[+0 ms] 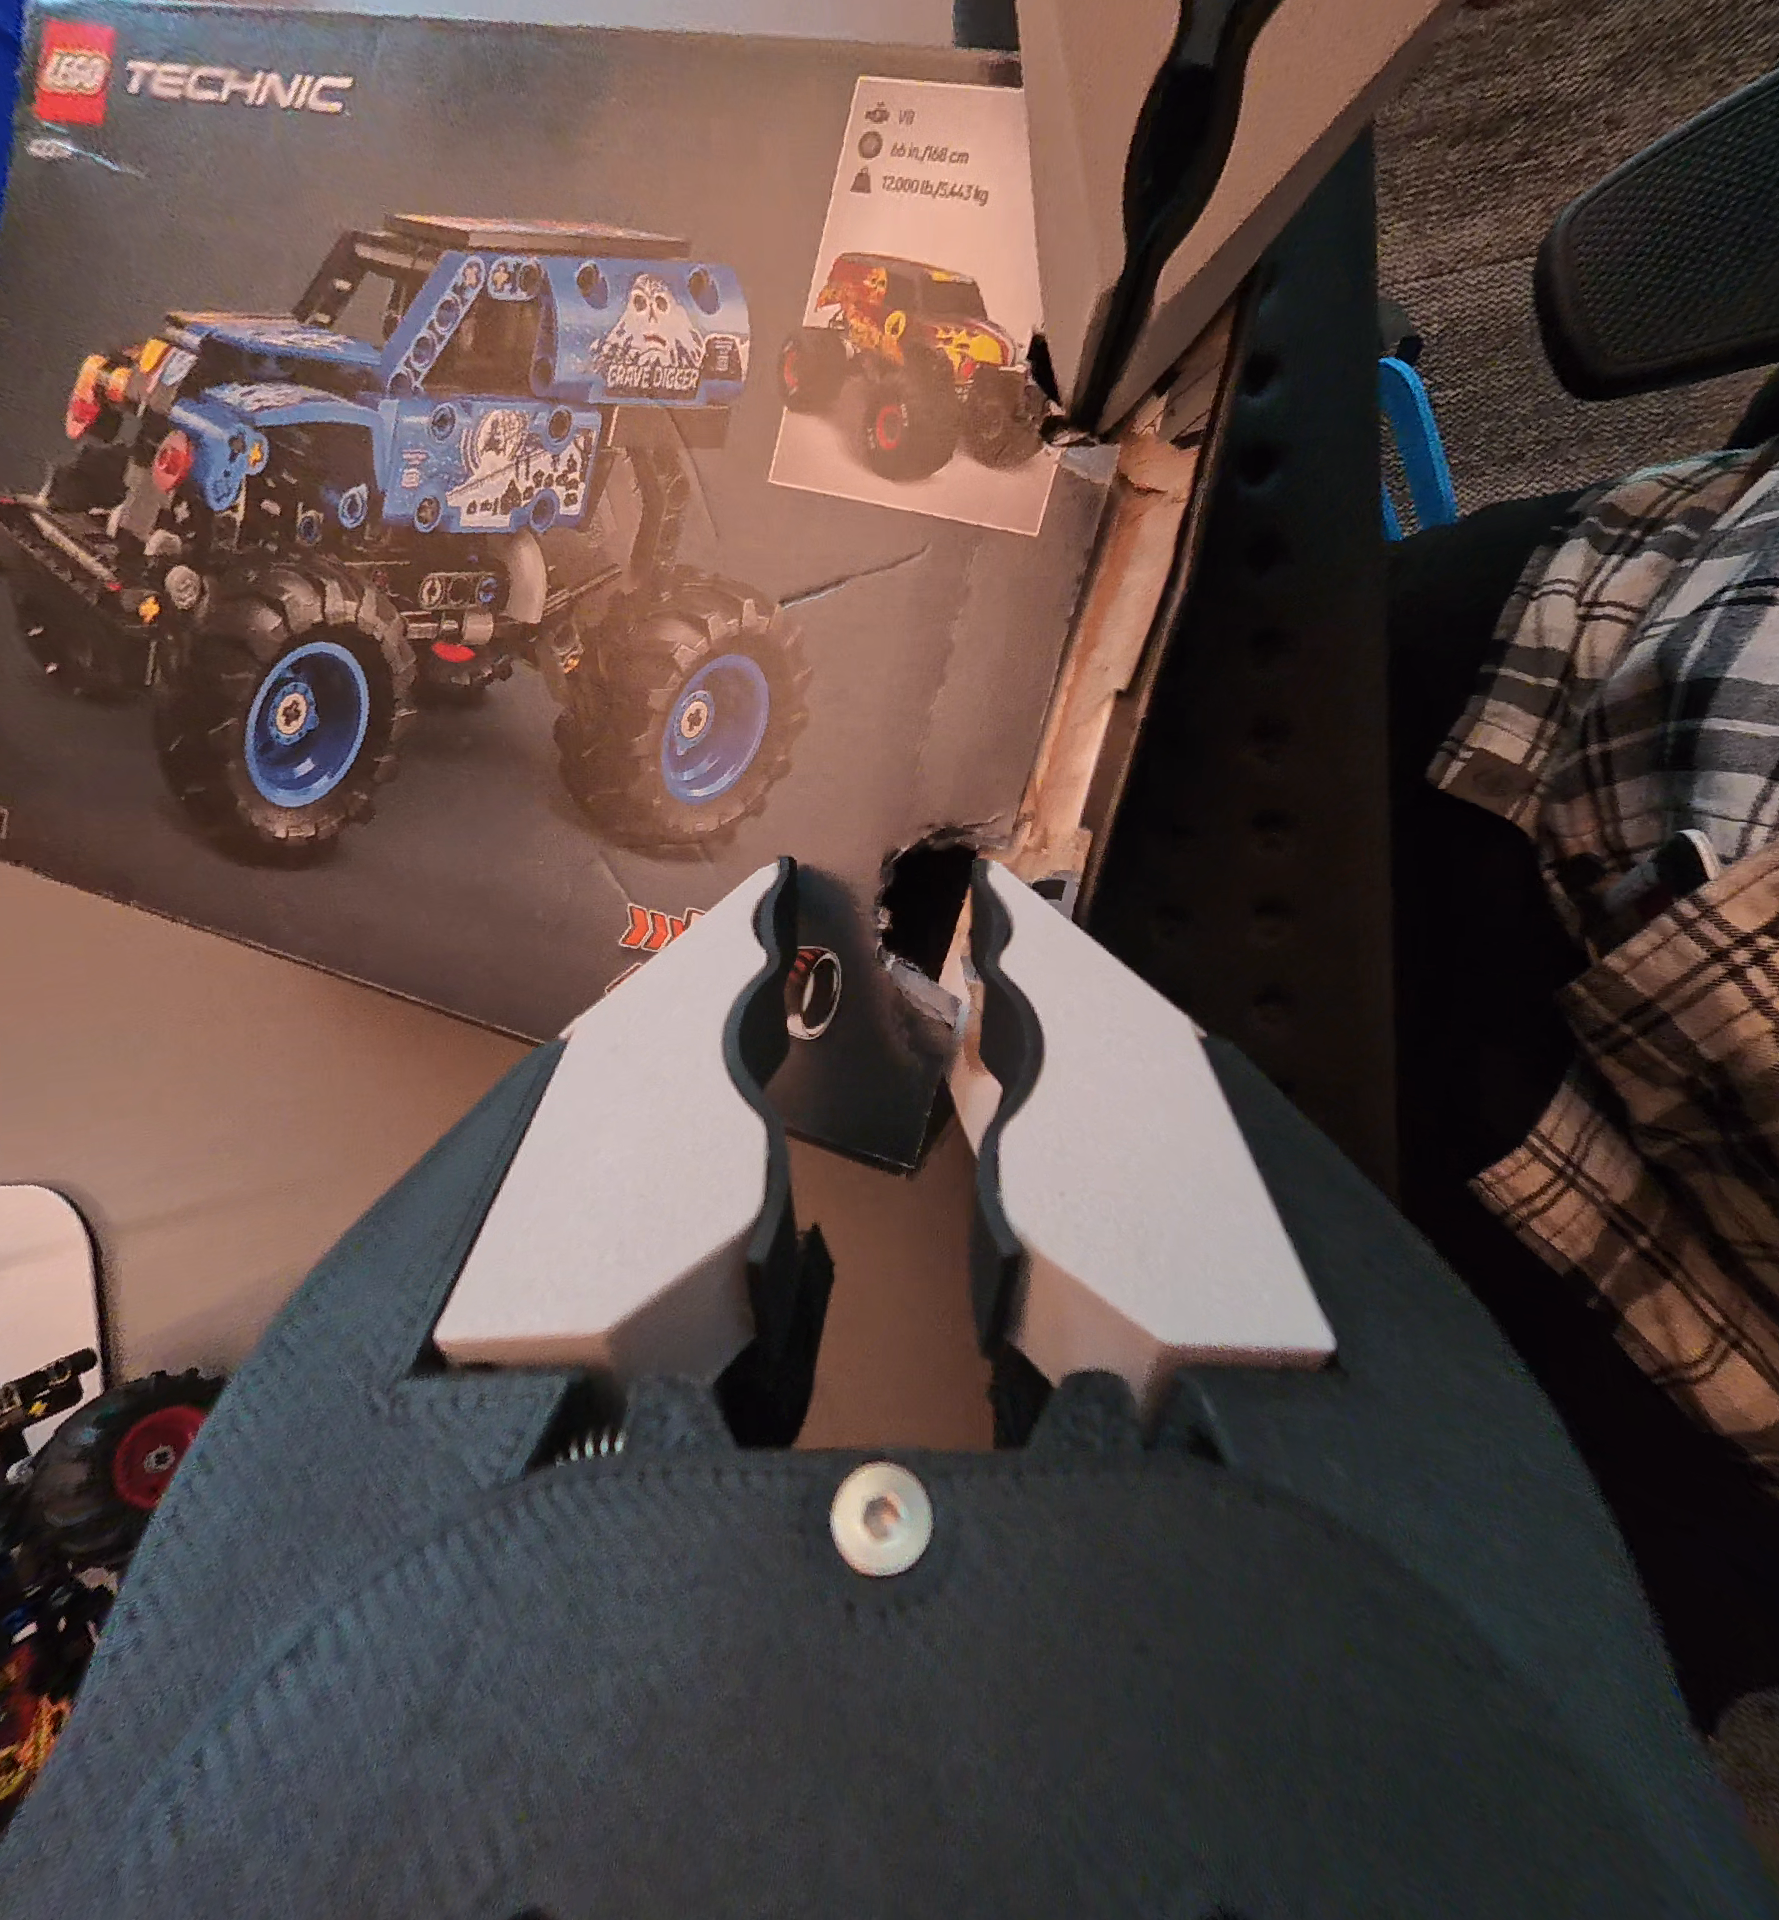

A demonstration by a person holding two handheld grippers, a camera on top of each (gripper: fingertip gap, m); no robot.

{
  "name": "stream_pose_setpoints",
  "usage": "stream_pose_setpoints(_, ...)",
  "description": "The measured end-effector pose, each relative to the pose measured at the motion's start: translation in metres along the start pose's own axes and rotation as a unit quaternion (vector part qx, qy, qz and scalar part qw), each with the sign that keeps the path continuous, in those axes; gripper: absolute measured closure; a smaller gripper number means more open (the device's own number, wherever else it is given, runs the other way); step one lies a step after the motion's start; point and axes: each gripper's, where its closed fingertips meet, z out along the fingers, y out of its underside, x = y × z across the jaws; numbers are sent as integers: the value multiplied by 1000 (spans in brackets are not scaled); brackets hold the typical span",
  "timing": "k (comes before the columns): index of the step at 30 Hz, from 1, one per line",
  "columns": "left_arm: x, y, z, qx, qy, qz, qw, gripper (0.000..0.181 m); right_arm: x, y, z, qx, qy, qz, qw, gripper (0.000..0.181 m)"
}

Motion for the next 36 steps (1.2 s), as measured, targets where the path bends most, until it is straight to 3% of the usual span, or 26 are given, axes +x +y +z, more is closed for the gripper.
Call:
stream_pose_setpoints(1, 1, 0, 0, -3, 1, 3, 1000, 149, 0, 0, 0, -10, 5, -11, 1000, 181)
stream_pose_setpoints(20, 17, -7, -2, 39, 81, -20, 996, 146, -4, 3, -2, -9, -111, -10, 994, 181)
stream_pose_setpoints(24, 11, -5, -4, 4, 64, -24, 998, 149, 2, 2, -1, -39, -93, 4, 995, 181)
stream_pose_setpoints(29, 12, 6, -11, -69, 65, 14, 995, 162, 6, 2, -2, -94, -60, -45, 993, 181)
stream_pose_setpoints(36, 15, 6, -7, -72, 78, 18, 994, 162, 3, 3, 3, -77, -97, -46, 991, 181)
